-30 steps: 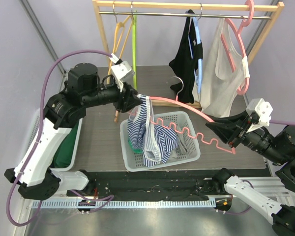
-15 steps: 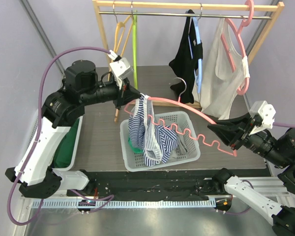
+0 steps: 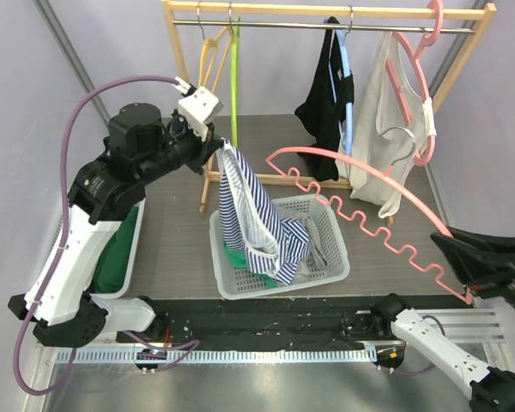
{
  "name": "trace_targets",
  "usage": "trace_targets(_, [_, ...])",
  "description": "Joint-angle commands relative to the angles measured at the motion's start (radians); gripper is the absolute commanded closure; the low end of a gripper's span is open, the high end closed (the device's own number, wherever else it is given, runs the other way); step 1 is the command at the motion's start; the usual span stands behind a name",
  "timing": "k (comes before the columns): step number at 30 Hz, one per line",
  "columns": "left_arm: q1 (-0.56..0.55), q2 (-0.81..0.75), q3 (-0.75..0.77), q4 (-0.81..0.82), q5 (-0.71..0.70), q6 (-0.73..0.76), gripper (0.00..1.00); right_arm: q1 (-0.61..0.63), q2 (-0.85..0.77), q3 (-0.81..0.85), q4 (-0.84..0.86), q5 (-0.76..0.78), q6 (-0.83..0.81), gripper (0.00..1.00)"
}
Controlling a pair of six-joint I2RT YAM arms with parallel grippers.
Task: Remove the tank top from the hanger
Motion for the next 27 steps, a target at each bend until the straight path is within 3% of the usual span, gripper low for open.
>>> trace_targets(1, [0.005, -0.014, -0.053, 0.051, -0.025, 0.011, 1.0, -0.023, 0.007, 0.07, -0.01, 0.056, -0.044, 0.99])
trace_targets(10, [-0.082, -0.012, -0.147, 0.028, 0.241, -0.027, 1.0, -0.05, 0.127, -0.024, 0.166, 0.198, -0.064, 0.99])
trace_targets(15, [-0.17, 0.011, -0.243, 0.01, 0.232, 0.005, 1.0, -0.052, 0.291, 0.016, 0.248, 0.26, -0.081, 0.99])
trace_targets(19, [-0.234, 0.037, -0.347, 0.021, 0.16, 0.08, 0.93, -0.052, 0.384, 0.072, 0.277, 0.273, -0.026, 0.99])
trace_targets(23, [-0.283, 0.067, -0.462, 0.146, -0.169, 0.191, 1.0, -0.052, 0.452, 0.126, 0.265, 0.352, -0.004, 0.99])
trace_targets(25, [-0.284, 0.094, -0.498, 0.192, -0.209, 0.217, 1.0, -0.052, 0.489, 0.152, 0.234, 0.373, 0.005, 0.99])
trace_targets(27, [-0.285, 0.109, -0.515, 0.194, -0.193, 0.217, 0.92, -0.052, 0.503, 0.175, 0.22, 0.396, 0.009, 0.99])
